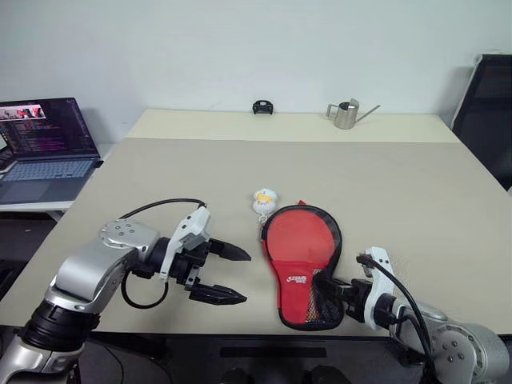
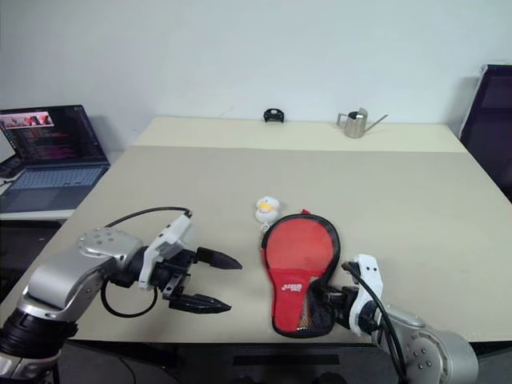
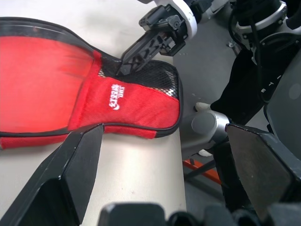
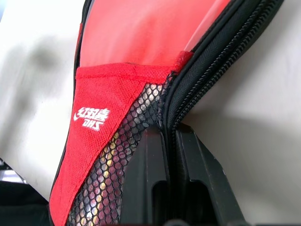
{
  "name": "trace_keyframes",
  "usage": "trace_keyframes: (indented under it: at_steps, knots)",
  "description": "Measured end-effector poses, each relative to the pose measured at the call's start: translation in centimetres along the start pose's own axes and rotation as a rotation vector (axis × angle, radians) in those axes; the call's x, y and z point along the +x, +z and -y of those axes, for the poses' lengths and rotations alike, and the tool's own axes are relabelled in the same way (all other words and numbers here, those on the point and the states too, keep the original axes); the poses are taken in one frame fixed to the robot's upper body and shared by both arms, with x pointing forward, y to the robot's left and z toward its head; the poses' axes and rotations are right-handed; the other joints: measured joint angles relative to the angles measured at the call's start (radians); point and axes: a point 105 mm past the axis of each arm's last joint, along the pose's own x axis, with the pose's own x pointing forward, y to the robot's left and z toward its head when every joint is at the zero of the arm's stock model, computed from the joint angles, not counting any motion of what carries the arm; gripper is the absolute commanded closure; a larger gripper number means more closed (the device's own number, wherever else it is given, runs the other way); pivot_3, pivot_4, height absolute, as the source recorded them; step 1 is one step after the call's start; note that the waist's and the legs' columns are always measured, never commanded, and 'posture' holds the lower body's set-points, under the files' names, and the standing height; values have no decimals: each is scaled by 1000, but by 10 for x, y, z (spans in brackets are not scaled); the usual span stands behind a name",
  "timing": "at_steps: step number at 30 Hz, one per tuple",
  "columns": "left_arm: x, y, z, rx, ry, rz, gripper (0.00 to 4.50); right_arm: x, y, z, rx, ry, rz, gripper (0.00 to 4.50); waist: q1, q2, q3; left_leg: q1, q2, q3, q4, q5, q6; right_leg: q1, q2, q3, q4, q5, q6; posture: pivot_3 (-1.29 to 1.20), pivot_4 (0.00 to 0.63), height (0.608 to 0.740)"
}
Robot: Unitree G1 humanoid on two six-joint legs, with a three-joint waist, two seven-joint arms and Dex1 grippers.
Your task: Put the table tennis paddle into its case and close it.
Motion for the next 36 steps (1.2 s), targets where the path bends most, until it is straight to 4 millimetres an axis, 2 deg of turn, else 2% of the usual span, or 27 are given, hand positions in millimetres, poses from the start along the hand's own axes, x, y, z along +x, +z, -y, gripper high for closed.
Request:
trace_keyframes:
  at_steps: [7, 20, 24, 32, 36]
  knots:
    - [2, 1, 1, 5, -17, -6, 0, -5, -10, -1, 15, -13, -6, 4487, 0, 0, 0, 1, 0, 0, 0, 0, 0, 1, 0, 0, 0, 0, 0, 0, 150, 740]
    - [4, 3, 0, 15, -19, -8, 0, -7, -11, -1, -3, -19, -21, 4487, 0, 0, 0, 1, 0, -1, 0, 0, 0, 2, 0, 0, -1, 0, 0, 0, 150, 740]
    - [4, 2, -1, 13, -13, -7, 0, -8, -12, 2, 3, -41, -22, 3379, 0, 0, 0, 2, 0, -1, 0, 0, 0, 3, 0, -1, -1, 0, 0, 0, 150, 740]
    - [6, -2, 0, -5, -2, -2, 0, -16, -12, -4, -3, -35, 17, 746, 3, 0, 0, 5, 0, -1, 0, 0, 0, 6, 0, -1, -1, 0, 0, 0, 150, 740]
    - [8, -3, 0, -11, -4, 6, 0, -26, -3, 12, 7, -105, 67, 746, 4, 0, 0, 6, -1, -1, 0, 0, 0, 6, -1, -1, -1, 0, 0, 0, 150, 740]
